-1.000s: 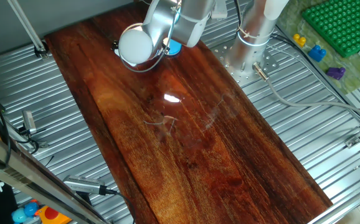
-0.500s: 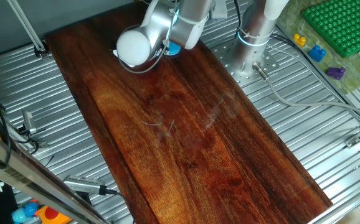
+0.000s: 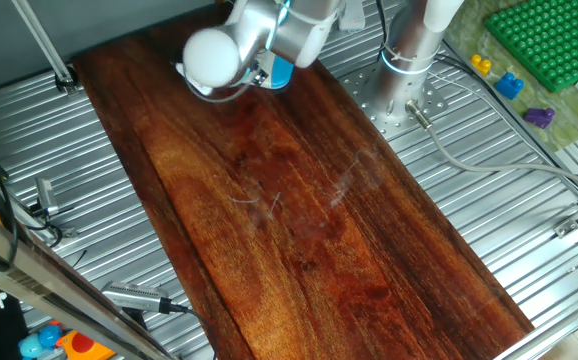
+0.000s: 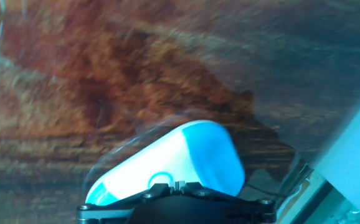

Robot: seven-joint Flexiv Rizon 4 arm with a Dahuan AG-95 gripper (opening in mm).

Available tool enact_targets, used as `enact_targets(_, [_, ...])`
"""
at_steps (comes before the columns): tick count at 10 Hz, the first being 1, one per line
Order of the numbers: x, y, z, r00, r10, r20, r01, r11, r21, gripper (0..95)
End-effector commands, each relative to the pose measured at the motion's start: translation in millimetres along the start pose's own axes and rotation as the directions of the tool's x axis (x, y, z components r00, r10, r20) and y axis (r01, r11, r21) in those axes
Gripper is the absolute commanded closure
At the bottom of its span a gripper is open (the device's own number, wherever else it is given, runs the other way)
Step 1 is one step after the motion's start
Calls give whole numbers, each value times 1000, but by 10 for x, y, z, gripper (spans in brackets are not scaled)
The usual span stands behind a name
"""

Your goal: Turn off the desk lamp by pressing the button

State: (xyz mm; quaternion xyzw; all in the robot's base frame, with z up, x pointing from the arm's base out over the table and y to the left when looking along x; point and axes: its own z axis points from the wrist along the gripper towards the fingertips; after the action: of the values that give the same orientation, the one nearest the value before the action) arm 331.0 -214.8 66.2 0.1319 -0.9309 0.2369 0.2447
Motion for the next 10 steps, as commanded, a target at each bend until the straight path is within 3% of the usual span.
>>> enact_targets(1, [-193,-141,-239,999,44,12,-43,998,-37,950])
enact_targets(4, [-459,-294,-602,997,77,28,-75,995,-60,950])
enact_targets(7, [-704,-368,-955,985,138,105,-127,987,-100,950])
enact_targets(8, [-739,-375,-995,981,145,129,-130,985,-114,950])
enact_targets(9, [-832,-383,-1088,959,181,219,-137,970,-202,950])
enact_targets(10, [-848,-383,-1104,953,191,235,-137,964,-227,950])
